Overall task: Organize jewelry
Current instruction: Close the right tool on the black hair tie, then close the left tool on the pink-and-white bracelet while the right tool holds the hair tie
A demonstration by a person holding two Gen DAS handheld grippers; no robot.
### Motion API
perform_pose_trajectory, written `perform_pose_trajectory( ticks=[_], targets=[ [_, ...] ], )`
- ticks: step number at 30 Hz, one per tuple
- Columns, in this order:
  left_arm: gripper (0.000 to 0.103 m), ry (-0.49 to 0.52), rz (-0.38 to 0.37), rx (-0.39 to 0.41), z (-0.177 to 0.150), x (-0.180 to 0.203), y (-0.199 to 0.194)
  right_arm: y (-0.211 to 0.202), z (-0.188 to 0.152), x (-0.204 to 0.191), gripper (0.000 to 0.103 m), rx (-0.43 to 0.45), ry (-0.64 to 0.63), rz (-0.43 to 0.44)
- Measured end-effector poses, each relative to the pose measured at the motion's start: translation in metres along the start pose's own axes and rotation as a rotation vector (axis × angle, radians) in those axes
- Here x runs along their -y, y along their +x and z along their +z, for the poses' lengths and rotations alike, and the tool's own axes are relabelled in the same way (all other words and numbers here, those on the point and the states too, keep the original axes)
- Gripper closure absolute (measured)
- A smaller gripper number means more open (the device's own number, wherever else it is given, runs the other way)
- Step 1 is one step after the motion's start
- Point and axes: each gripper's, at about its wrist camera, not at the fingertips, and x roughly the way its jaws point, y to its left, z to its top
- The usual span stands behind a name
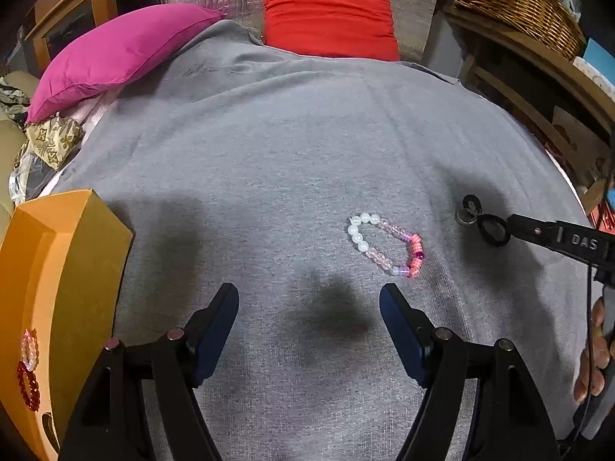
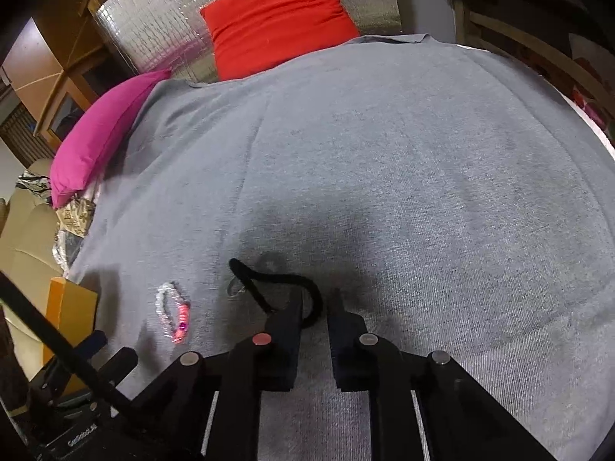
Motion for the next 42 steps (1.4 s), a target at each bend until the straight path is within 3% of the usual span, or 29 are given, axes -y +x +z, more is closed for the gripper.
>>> perform_pose_trajectory(
  ticks=[13, 15, 19, 23, 29, 31, 32, 33, 42],
  targets=[
    [0.027, 0.011, -0.018, 0.005, 0.008, 0.003, 0.011, -0.012, 0.003, 0.017, 0.088, -0.031, 0.082, 0.083],
    [0.027, 0.024, -0.016, 0.009, 0.008, 0.006, 0.01, -0.009, 0.005, 0.022, 0.081, -0.047, 0.109, 0.098],
    [0.027, 0.035, -0.009, 0.001, 0.005, 0.009, 0.01, -0.004, 0.007, 0.02, 0.08, -0.045, 0.106, 0.087],
    [0.027, 0.041, -0.013, -0.003, 0.003, 0.01, 0.008, 0.005, 0.009, 0.016, 0.062, -0.047, 0.106, 0.067],
    [0.027, 0.045, -0.012, 0.0, -0.002, 0.006, 0.003, 0.017, 0.009, 0.004, 0.061, -0.017, 0.051, 0.029],
    [0.027, 0.039, -0.011, 0.0, -0.002, 0.004, 0.002, 0.019, 0.009, -0.004, 0.075, 0.005, 0.008, -0.004],
    [0.027, 0.032, -0.014, 0.001, -0.001, 0.002, 0.001, 0.02, 0.008, -0.006, 0.09, 0.002, -0.006, -0.008],
    [0.027, 0.027, -0.016, 0.002, -0.001, 0.001, 0.001, 0.021, 0.008, -0.008, 0.093, -0.004, -0.015, -0.011],
    [0.027, 0.024, -0.048, 0.033, 0.009, 0.0, 0.011, -0.003, 0.0, -0.008, 0.095, 0.006, -0.021, 0.03]
  ],
)
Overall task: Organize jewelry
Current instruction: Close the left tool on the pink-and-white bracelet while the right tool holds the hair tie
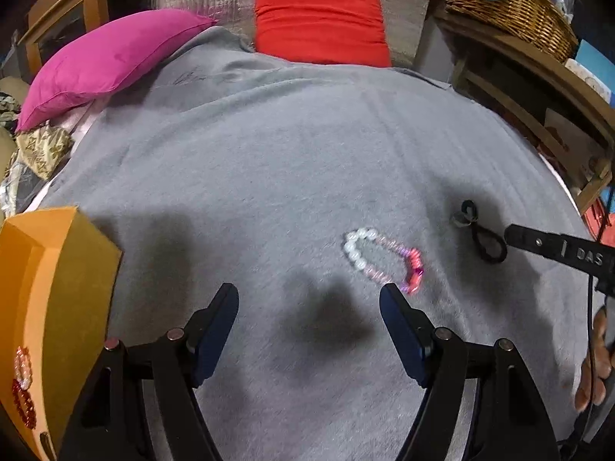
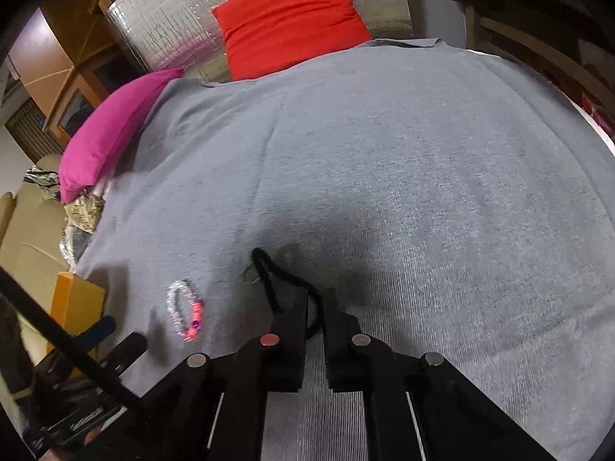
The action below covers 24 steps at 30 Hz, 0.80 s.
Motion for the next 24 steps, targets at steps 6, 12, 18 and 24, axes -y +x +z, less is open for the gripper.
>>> perform_pose_trajectory(
  ticks=[6, 12, 18, 24],
  targets=[
    [0.027, -0.013, -0.036, 0.001, 0.009, 0.0, 0.018, -0.009, -0.001, 0.014, 0.095, -0.006, 0.01, 0.003],
    [0.027, -0.037, -0.072, 0.0, 0.012, 0.004, 0.027, -0.013, 0.0, 0.027, 0.095, -0.011, 0.03, 0.02],
    [0.044, 0.014, -0.081, 0.024, 0.015, 0.014, 0.026, -0.009, 0.002, 0.033, 0.078, -0.039, 0.093, 0.103],
    [0.082, 0.067, -0.069, 0.008, 0.01, 0.024, 0.034, -0.004, 0.004, 0.023, 0.044, -0.005, 0.083, 0.107]
  ],
)
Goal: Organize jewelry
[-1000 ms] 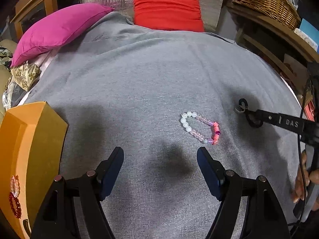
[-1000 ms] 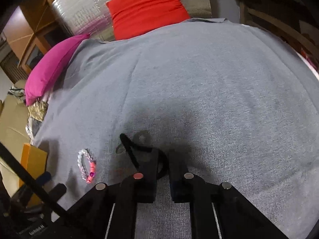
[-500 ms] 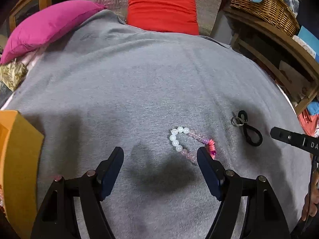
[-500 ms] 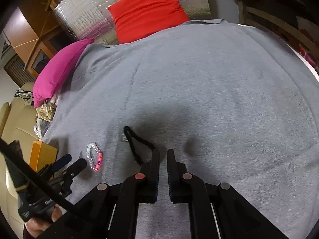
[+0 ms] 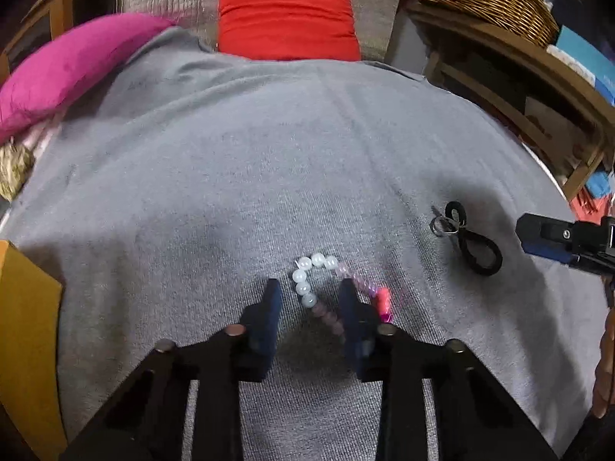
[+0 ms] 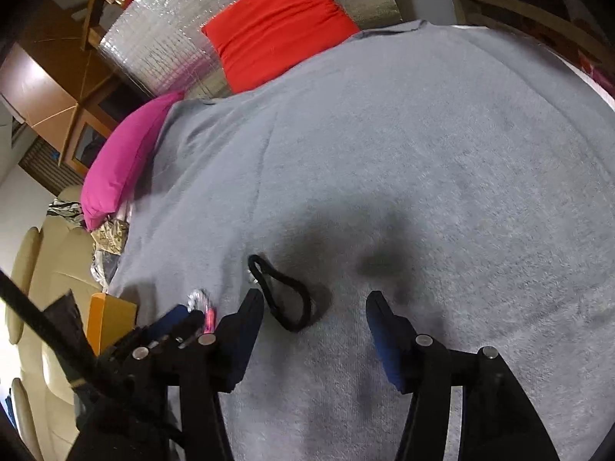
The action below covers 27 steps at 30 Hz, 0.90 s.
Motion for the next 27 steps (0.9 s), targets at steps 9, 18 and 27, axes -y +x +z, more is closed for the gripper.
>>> perform_pose_trajectory(
  ticks=[9, 18, 27],
  targets=[
    [0.095, 0.003, -0.033, 0.001, -0.002, -0.003, -0.011, 0.027, -0.007, -0.027, 0.096, -0.002, -0.142, -0.153],
    [0.095, 0.014, -0.065, 0.025, -0.005, -0.012, -0.031, 0.006, -0.007, -0.026, 0.096, 0.001, -0.125, -0.064],
    [0.095, 0.064, -0.085, 0.059, -0.01, -0.004, -0.056, -0.008, 0.0, -0.015, 0.092, 0.03, -0.08, -0.011]
  ],
)
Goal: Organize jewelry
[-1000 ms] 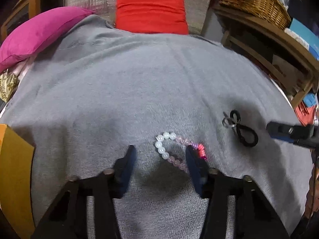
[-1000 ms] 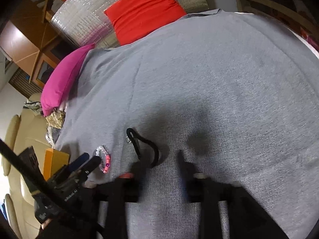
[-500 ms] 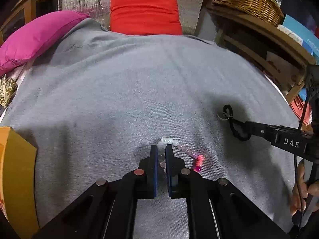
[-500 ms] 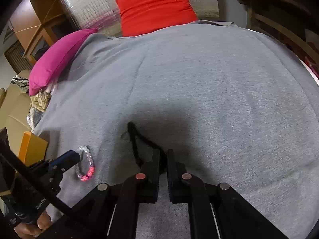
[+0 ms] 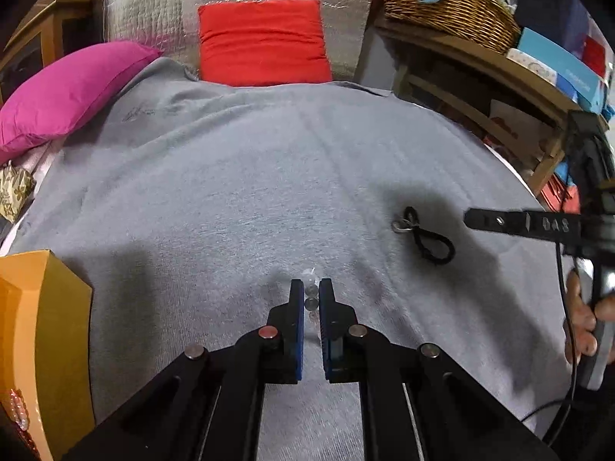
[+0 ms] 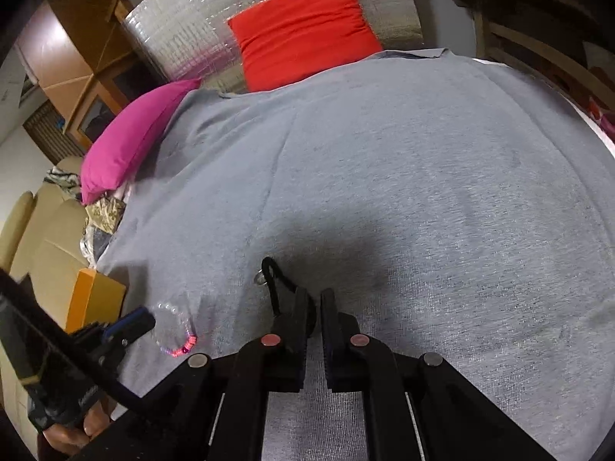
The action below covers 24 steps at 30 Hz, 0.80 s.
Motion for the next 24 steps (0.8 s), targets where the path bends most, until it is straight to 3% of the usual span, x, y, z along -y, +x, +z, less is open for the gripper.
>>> perform_pose_trajectory(
  ticks=[1, 2, 4, 5, 6, 10, 13, 15, 18, 24],
  targets=[
    [0.095, 0.007, -0.001, 0.003, -0.001, 0.002, -0.002, 0.0, 0.0, 0.001, 0.092, -0.003, 0.009, 0.012],
    [0.095, 0.015, -0.005, 0.007, -0.001, 0.005, -0.005, 0.003, 0.001, -0.002, 0.085, -0.016, 0.009, 0.017],
    [0.095, 0.027, -0.011, 0.009, -0.003, 0.008, -0.007, 0.012, 0.002, -0.008, 0.063, -0.024, 0.002, 0.014],
    [0.095, 0.031, -0.013, 0.009, -0.004, 0.01, -0.008, 0.016, 0.003, -0.011, 0.047, -0.021, -0.003, 0.007],
    [0.095, 0.034, -0.016, 0.008, -0.004, 0.011, -0.008, 0.018, 0.003, -0.013, 0.043, -0.014, -0.009, 0.005],
    [0.095, 0.032, -0.028, -0.002, -0.007, 0.011, -0.007, 0.026, 0.006, -0.03, 0.043, 0.035, -0.061, -0.003],
    [0.095, 0.041, -0.035, -0.015, -0.009, 0.011, -0.006, 0.043, 0.005, -0.041, 0.045, 0.023, -0.125, -0.058],
    [0.095, 0.046, -0.038, -0.021, -0.011, 0.012, -0.006, 0.052, 0.003, -0.046, 0.068, 0.014, -0.158, -0.098],
    [0.095, 0.046, -0.047, -0.045, -0.013, 0.01, -0.002, 0.061, 0.0, -0.048, 0.087, 0.006, -0.205, -0.164],
    [0.095, 0.013, -0.048, -0.128, -0.02, 0.005, 0.016, 0.041, 0.003, -0.037, 0.092, 0.022, -0.153, -0.121]
  ],
)
